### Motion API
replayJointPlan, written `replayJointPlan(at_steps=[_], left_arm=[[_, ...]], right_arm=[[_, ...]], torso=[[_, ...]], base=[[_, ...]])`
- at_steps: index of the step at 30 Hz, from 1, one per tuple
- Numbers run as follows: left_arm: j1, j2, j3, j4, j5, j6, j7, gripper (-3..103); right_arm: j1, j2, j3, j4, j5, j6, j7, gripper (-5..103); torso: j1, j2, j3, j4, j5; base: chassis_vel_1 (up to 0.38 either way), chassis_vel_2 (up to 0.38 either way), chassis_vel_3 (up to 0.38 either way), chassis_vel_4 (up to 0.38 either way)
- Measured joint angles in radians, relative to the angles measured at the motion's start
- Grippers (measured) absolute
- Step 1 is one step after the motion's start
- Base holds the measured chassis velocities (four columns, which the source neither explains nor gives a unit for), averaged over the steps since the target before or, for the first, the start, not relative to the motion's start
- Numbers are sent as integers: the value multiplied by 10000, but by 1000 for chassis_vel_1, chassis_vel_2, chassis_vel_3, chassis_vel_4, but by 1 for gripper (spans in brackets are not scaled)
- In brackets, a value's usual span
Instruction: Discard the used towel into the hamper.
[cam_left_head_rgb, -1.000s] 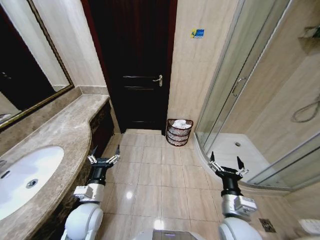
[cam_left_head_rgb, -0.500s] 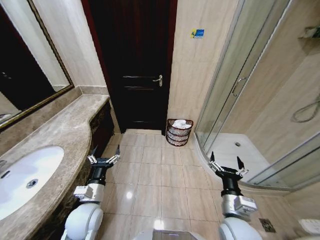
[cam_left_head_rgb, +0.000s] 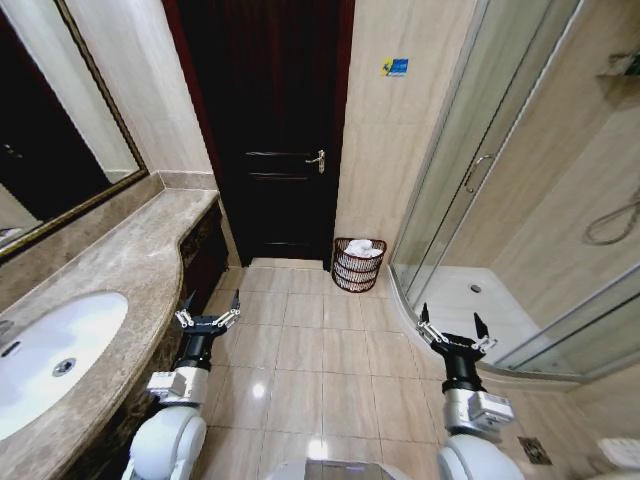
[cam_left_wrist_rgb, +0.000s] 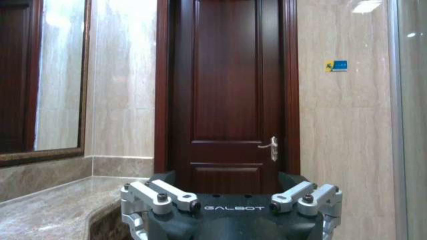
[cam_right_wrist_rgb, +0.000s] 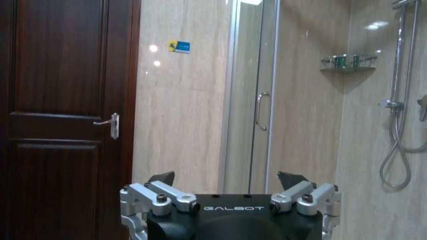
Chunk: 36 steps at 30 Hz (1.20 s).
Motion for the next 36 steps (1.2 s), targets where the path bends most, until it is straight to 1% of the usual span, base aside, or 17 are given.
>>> replayJointPlan(at_steps=[36], left_arm=[[0,0,0,0,0,0,0,100]], right_arm=[[0,0,0,0,0,0,0,100]], torso=[[0,0,0,0,0]], base=[[0,0,0,0]])
